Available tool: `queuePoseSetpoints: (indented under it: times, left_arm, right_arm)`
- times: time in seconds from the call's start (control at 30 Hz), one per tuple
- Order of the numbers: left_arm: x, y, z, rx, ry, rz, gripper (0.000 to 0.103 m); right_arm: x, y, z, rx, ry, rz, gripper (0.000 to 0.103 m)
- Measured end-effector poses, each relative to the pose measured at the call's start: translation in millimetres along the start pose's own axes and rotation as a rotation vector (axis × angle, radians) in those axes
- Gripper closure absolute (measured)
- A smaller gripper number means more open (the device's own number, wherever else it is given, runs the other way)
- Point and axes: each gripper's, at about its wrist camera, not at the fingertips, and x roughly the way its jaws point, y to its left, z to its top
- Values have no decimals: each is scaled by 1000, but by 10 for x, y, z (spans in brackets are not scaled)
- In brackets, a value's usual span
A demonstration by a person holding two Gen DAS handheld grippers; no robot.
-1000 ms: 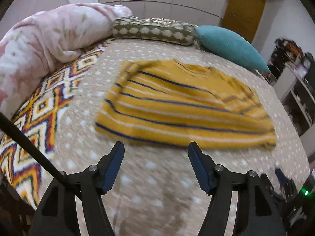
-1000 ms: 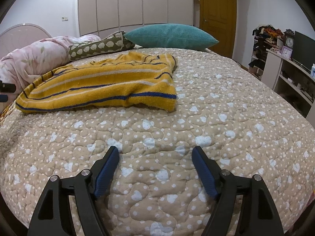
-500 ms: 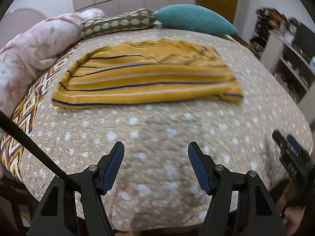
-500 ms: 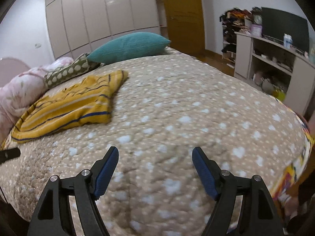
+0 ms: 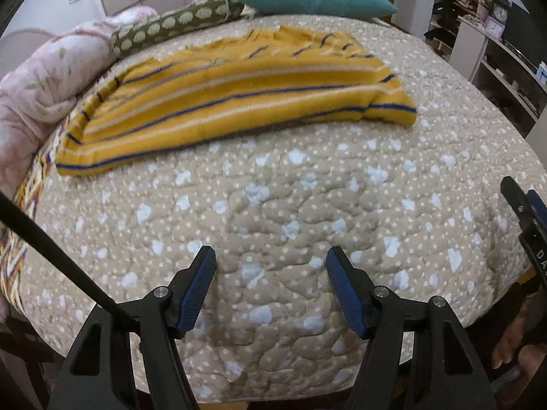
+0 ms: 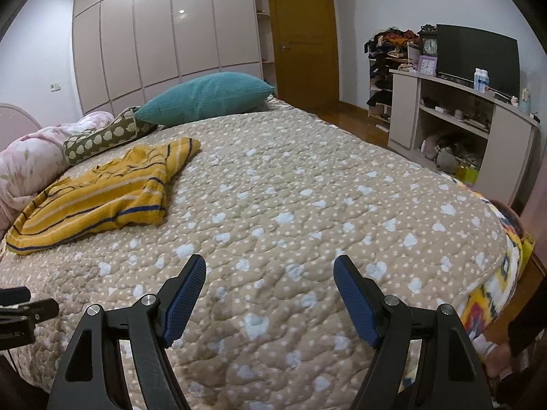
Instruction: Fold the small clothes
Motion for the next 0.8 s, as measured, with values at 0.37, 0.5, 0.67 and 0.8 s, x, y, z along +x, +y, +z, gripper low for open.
queuePoseSetpoints:
  times: [0.37, 0.5, 0.67, 0.8]
  left_arm:
    - [67, -22, -35, -5, 8, 19, 24]
    - [95, 50, -34, -45, 23, 0, 19]
    - [94, 56, -47, -40, 19, 3, 18]
    - [96, 46, -51, -40, 16, 3, 17]
  right_arm:
    - [87, -31, -52, 4, 36, -1, 22]
    - [102, -21, -61, 1, 43, 1, 22]
    - [113, -3, -71, -6, 46, 2, 22]
    - [127, 14, -78, -9, 50, 0, 22]
